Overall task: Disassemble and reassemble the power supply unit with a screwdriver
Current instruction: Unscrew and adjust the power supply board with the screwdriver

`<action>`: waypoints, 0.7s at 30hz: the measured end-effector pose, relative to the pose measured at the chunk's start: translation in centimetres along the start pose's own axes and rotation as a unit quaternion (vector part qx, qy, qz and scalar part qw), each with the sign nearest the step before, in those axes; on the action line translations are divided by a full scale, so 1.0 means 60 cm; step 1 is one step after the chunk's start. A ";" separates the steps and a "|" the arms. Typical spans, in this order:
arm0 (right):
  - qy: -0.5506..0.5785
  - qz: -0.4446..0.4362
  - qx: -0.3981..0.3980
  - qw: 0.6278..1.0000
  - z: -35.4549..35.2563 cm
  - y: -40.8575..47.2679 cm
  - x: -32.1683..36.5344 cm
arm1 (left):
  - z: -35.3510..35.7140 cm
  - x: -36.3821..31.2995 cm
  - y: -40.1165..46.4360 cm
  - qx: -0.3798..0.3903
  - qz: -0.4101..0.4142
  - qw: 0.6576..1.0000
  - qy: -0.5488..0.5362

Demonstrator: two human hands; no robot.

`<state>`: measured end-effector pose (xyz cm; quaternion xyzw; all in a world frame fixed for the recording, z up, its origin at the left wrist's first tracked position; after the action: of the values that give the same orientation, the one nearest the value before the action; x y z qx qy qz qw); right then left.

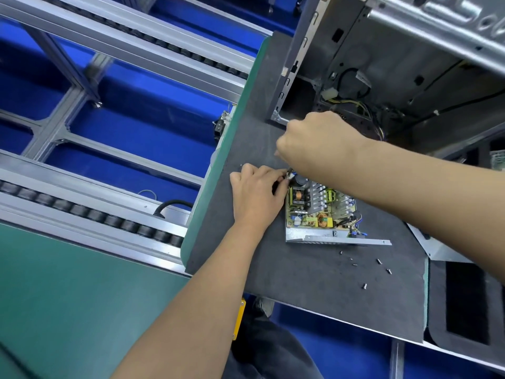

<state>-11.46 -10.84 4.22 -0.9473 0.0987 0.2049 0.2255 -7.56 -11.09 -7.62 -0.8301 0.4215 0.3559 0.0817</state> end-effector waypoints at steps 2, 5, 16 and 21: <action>0.036 0.046 0.020 0.998 0.010 0.002 -0.021 | 0.000 0.000 -0.002 0.005 -0.001 1.000 0.001; 0.064 0.051 0.047 0.996 0.016 0.001 -0.036 | -0.002 0.000 -0.001 0.003 0.001 1.000 0.001; 0.016 0.001 0.013 1.000 -0.009 0.005 0.055 | -0.013 -0.004 0.001 -0.008 -0.005 1.000 0.028; 0.073 0.080 0.093 0.990 0.008 0.012 0.030 | -0.014 -0.005 -0.003 -0.011 0.001 1.000 0.018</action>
<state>-10.21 -11.44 2.79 -0.9236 0.2090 0.1426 0.2879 -7.11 -11.12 -6.83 -0.8366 0.4197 0.3461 0.0645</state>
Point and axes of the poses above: each hand's wrist, its own y-axis towards the middle knuckle, its own z-axis out of the palm, x = y × z, the point moved 10 cm from there along y, towards the middle knuckle, and after that the axes turned 1 degree about z, right-handed, at the moved point
